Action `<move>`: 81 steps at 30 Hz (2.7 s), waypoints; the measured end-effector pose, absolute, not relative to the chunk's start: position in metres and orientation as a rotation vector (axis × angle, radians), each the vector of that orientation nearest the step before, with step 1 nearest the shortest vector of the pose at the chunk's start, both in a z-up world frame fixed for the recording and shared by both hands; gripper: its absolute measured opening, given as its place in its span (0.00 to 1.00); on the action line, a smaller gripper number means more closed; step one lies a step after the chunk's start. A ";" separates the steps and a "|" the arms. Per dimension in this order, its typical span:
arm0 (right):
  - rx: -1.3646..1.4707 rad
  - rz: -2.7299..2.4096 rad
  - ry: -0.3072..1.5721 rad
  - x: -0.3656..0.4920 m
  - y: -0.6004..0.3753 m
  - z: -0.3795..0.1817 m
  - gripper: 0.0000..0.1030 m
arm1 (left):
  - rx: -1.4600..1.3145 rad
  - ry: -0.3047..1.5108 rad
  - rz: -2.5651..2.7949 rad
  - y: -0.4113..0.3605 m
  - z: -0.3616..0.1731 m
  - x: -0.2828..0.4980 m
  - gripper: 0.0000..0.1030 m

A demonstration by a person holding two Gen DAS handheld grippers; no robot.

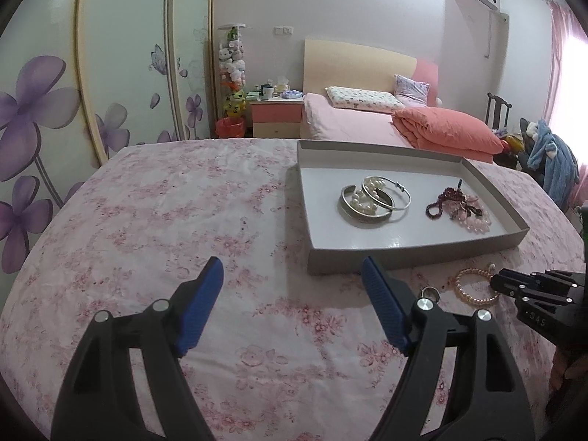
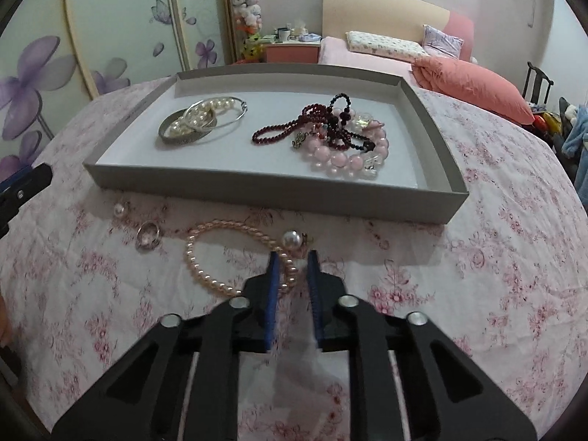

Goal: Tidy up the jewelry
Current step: 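Move the right tool to the peach pearl bracelet while the left tool approaches a loose pearl, then close the right tool on the pearl bracelet while the left tool closes on the pearl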

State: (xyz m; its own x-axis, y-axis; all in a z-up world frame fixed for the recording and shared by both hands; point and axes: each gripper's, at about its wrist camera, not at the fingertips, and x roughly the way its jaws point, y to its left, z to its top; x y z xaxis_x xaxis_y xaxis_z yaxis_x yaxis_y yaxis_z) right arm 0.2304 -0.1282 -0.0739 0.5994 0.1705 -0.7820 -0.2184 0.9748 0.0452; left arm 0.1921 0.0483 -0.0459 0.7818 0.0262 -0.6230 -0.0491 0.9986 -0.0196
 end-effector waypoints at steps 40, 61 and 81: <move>-0.030 0.125 0.885 0.226 -0.176 -0.075 0.08 | 0.073 0.896 -0.048 -0.033 -0.091 0.242 0.39; 0.060 0.155 0.883 0.223 -0.184 -0.075 0.07 | 0.051 0.891 -0.049 -0.020 -0.090 0.236 0.13; 0.045 0.138 0.889 0.223 -0.182 -0.075 0.08 | 0.054 0.893 -0.012 -0.007 -0.090 0.233 0.14</move>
State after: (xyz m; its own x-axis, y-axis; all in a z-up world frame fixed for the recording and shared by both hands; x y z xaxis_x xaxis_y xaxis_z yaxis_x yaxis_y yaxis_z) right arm 0.2231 -0.1823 -0.0755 0.6221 0.1387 -0.7706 -0.1010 0.9902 0.0966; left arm 0.2329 -0.0070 -0.0897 0.6270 0.0121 -0.7789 0.0328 0.9986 0.0419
